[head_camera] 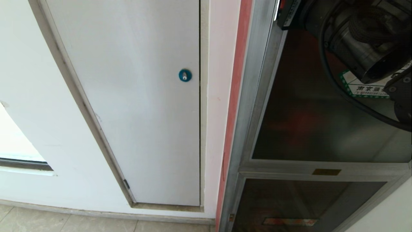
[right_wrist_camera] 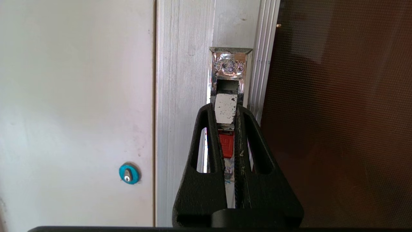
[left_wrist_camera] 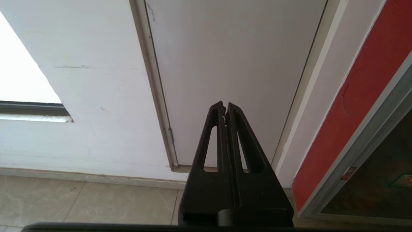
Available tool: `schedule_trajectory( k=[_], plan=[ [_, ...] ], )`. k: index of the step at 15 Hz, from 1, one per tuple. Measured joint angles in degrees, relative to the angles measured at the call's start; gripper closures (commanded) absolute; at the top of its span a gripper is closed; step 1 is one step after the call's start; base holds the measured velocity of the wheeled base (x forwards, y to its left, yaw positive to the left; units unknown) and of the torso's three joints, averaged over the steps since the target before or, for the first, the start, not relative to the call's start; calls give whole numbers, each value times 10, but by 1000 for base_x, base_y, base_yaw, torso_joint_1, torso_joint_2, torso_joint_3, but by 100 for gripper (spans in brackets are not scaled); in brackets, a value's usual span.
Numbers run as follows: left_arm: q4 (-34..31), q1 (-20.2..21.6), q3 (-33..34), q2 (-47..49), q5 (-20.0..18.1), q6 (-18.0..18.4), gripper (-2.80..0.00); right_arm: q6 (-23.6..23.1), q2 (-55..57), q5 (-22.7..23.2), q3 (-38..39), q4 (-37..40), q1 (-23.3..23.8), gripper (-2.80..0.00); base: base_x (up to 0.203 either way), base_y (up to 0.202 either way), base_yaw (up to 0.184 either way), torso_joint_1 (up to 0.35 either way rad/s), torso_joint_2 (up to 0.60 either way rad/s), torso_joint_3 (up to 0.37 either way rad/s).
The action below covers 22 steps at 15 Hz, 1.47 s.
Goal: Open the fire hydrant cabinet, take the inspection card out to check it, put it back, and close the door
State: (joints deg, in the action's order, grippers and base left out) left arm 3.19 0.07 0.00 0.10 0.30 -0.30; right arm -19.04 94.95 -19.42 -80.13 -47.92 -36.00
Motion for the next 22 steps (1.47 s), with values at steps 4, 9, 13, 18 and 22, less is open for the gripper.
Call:
schedule_trajectory(
  k=[4,9,13,18,22],
  plan=[
    [0,0,0,0,0,0,0,0,-11,-10,0,2,-7,0,0,0,0,0,0,0],
    [0,0,0,0,0,0,0,-2,-28,-15,17,-1,-17,0,0,0,0,0,0,0],
    [0,0,0,0,0,0,0,-2,-40,-15,29,-1,-20,0,0,0,0,0,0,0],
    [0,0,0,0,0,0,0,-2,-53,-16,43,-3,-23,0,0,0,0,0,0,0],
    [0,0,0,0,0,0,0,-1,-68,-19,58,-4,-26,0,0,0,0,0,0,0]
  ],
)
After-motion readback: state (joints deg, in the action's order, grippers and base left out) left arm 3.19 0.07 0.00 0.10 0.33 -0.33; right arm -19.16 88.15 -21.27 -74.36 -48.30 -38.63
